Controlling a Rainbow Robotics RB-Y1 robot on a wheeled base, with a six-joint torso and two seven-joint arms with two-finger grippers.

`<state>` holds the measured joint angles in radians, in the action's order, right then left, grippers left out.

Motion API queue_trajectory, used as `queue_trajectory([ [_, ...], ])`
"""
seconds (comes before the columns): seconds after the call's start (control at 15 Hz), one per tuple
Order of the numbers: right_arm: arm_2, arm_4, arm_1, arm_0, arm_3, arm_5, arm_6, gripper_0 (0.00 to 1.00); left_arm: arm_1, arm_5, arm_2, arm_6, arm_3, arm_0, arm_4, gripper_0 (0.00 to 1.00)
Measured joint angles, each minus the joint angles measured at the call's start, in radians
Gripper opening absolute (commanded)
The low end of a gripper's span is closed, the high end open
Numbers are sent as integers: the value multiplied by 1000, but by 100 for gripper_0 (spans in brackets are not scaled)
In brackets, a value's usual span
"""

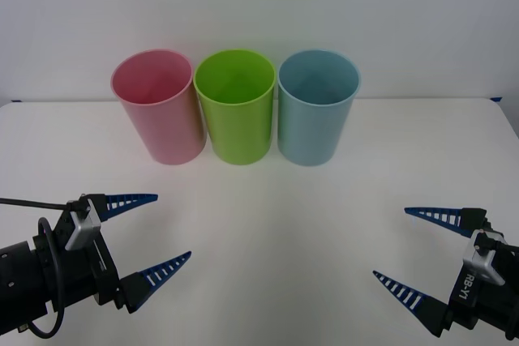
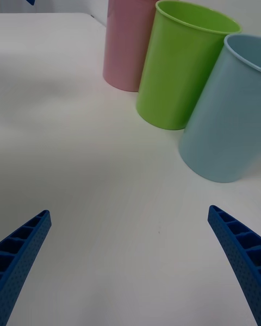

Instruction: Put cans in the blue bin and PET bottles in the pink bin and trash in the green bin.

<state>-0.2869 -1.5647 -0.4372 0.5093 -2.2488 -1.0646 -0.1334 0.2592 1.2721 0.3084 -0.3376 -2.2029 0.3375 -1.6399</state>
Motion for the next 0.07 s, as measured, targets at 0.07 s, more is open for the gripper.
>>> queue_trajectory([
  [0.07,0,0,0,0,0,0,0,100,0,0,0,0,0,0,0,100],
])
